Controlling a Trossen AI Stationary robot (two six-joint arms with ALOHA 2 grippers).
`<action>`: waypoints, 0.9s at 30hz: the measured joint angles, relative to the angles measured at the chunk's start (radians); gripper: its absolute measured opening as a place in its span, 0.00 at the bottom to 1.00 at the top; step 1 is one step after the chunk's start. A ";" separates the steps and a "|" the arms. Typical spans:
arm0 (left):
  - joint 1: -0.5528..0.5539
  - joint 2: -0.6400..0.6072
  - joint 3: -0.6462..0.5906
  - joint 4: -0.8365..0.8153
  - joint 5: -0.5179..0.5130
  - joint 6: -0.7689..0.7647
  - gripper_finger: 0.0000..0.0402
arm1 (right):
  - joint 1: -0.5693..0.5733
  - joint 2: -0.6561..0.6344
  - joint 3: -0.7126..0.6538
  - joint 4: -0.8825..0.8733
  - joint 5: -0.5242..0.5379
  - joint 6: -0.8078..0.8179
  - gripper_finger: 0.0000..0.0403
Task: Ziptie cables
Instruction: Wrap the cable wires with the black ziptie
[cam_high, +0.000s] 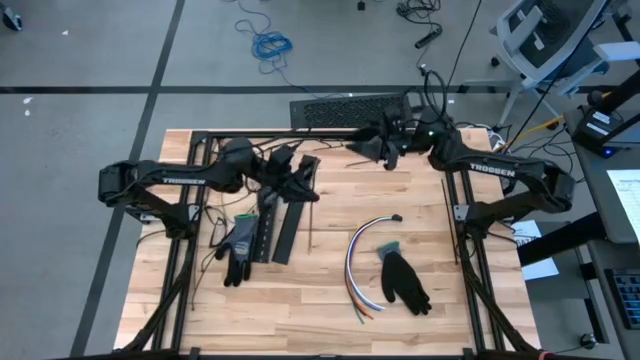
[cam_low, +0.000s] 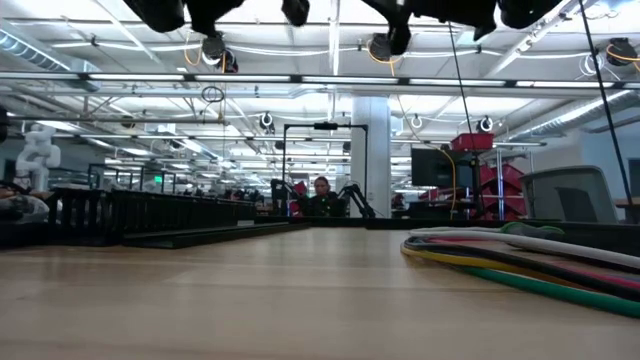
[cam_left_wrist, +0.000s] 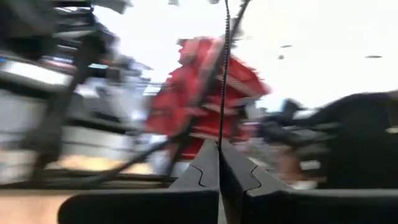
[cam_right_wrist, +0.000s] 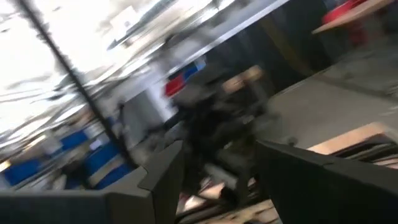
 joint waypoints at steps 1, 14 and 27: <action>0.001 0.008 0.000 0.044 0.029 -0.077 0.00 | 0.007 0.012 0.000 0.017 -0.035 0.003 0.47; -0.019 0.127 0.001 0.373 0.045 -0.406 0.00 | 0.149 0.183 0.000 0.436 -0.072 0.077 0.46; -0.036 0.136 0.001 0.393 -0.003 -0.407 0.00 | 0.214 0.250 0.005 0.599 0.007 0.077 0.46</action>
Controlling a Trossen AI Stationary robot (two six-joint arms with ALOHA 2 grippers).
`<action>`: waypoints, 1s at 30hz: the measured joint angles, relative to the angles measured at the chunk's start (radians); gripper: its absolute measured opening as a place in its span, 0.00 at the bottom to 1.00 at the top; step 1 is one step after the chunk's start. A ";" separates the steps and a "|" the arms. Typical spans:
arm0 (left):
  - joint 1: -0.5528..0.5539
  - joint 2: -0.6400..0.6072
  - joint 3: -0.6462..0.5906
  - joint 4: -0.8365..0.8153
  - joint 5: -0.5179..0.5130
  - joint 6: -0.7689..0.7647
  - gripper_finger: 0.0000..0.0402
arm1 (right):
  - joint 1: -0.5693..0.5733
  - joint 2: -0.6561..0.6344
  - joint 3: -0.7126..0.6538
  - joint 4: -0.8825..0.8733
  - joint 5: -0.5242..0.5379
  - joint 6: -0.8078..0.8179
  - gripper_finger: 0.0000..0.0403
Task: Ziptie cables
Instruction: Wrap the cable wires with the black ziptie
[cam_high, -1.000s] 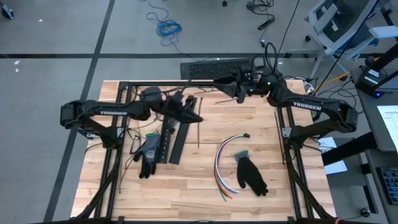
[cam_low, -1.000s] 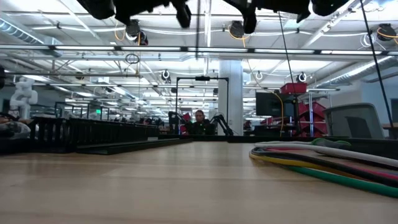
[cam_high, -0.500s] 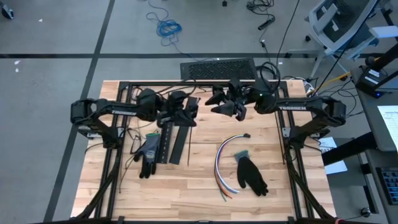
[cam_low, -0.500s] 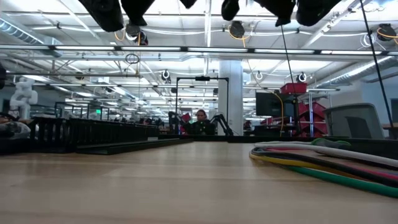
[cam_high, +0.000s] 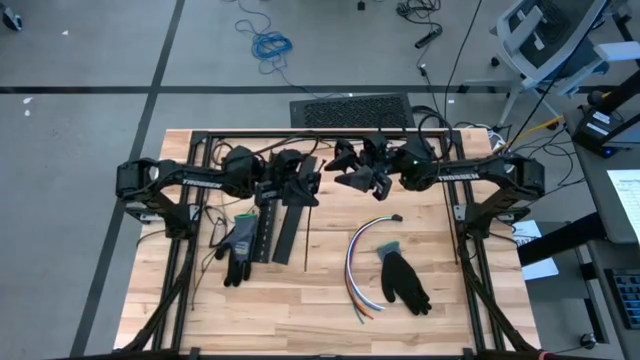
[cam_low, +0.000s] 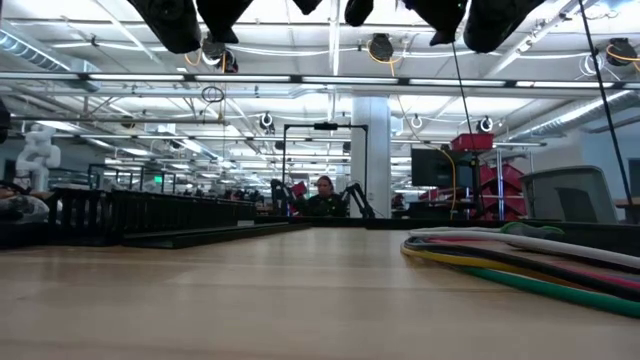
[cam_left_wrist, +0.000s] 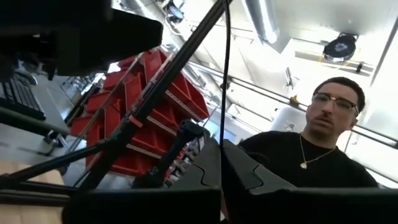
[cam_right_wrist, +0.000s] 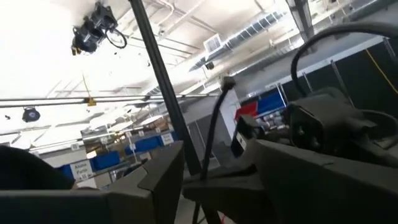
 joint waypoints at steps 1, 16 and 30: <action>0.000 0.000 0.000 0.000 -0.003 0.000 0.00 | 0.006 0.000 0.007 -0.008 0.004 -0.005 0.46; -0.034 0.000 0.000 -0.010 -0.040 -0.004 0.00 | 0.026 0.001 0.072 -0.158 0.000 -0.062 0.46; -0.065 0.000 0.000 -0.002 0.017 -0.032 0.00 | 0.010 -0.002 0.072 -0.080 -0.218 0.073 0.46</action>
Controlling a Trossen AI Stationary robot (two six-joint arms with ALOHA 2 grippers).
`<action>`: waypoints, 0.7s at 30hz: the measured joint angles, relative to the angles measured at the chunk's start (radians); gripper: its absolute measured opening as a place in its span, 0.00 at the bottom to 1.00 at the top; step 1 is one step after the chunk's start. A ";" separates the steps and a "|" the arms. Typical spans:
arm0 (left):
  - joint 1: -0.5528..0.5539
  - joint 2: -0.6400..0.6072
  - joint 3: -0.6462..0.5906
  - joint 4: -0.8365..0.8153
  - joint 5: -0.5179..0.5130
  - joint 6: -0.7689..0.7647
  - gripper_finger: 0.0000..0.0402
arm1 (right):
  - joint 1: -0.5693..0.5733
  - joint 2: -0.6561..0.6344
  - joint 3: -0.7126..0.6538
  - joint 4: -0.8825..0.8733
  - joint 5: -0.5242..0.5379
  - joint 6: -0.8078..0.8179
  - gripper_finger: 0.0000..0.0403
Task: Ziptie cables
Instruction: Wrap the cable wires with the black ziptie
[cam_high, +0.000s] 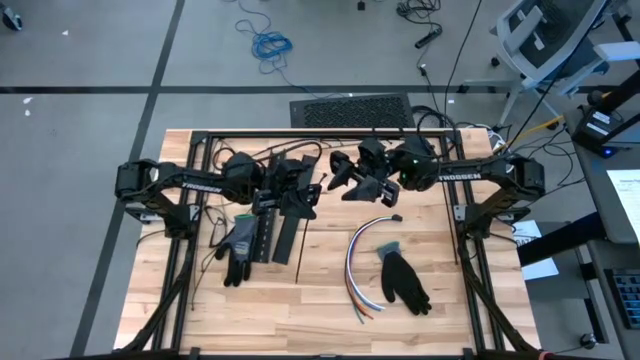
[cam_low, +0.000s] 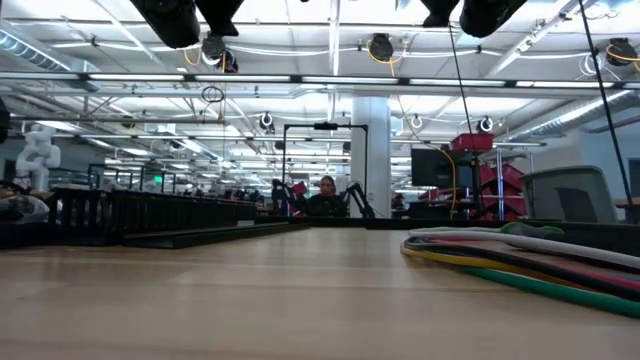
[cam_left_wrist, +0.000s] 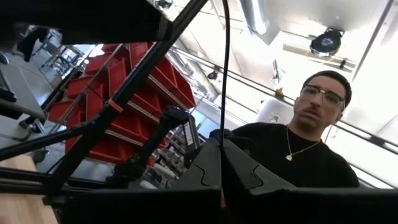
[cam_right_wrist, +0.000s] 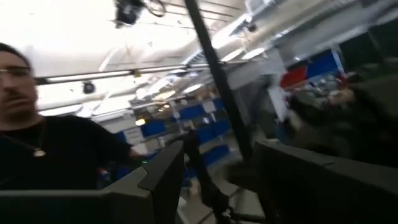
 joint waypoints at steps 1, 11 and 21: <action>-0.004 0.000 0.000 0.000 -0.001 -0.007 0.00 | -0.014 0.000 0.000 -0.025 0.000 -0.013 0.46; -0.015 0.013 0.018 -0.096 -0.055 0.060 0.00 | -0.053 0.000 0.000 -0.153 0.017 -0.103 0.46; -0.013 0.135 0.168 -0.099 0.085 0.019 0.00 | -0.051 -0.002 0.000 -0.127 -0.006 -0.106 0.46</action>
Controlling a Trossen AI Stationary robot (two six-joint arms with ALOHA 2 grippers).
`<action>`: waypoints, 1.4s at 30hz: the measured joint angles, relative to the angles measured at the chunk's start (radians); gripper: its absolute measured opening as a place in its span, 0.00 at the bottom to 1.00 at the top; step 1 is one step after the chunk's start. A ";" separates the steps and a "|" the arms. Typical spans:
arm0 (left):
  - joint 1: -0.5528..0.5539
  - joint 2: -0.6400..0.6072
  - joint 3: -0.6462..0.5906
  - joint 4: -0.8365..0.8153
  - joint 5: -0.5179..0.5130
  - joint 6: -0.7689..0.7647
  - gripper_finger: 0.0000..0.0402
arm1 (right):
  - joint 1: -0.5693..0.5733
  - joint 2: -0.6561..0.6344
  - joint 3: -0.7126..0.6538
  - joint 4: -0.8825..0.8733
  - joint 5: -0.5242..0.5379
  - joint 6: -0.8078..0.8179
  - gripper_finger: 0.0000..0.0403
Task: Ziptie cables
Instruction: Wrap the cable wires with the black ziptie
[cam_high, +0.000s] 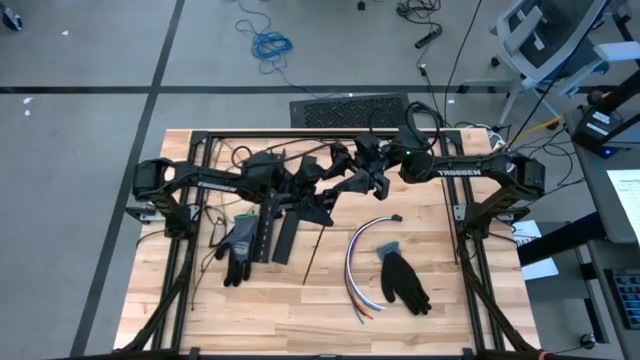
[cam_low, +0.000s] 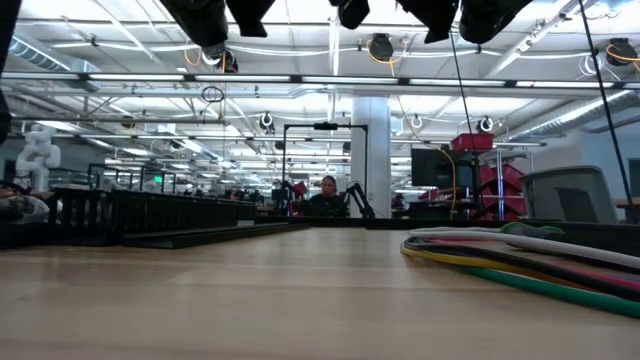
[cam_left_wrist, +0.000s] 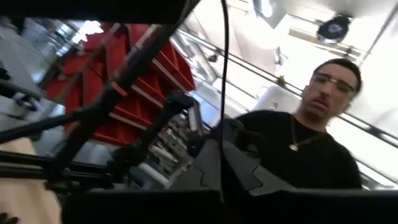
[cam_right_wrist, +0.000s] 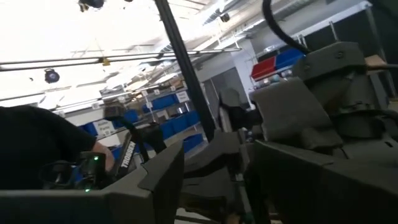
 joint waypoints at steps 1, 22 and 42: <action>0.002 0.000 0.002 0.000 0.008 -0.006 0.00 | -0.002 0.000 0.000 0.012 -0.008 0.007 0.46; 0.037 -0.018 -0.004 0.072 0.071 -0.042 0.00 | -0.042 -0.004 0.000 0.111 -0.169 0.117 0.46; 0.091 -0.015 -0.004 -0.097 0.045 0.147 0.00 | -0.070 -0.005 0.000 0.105 -0.194 0.157 0.46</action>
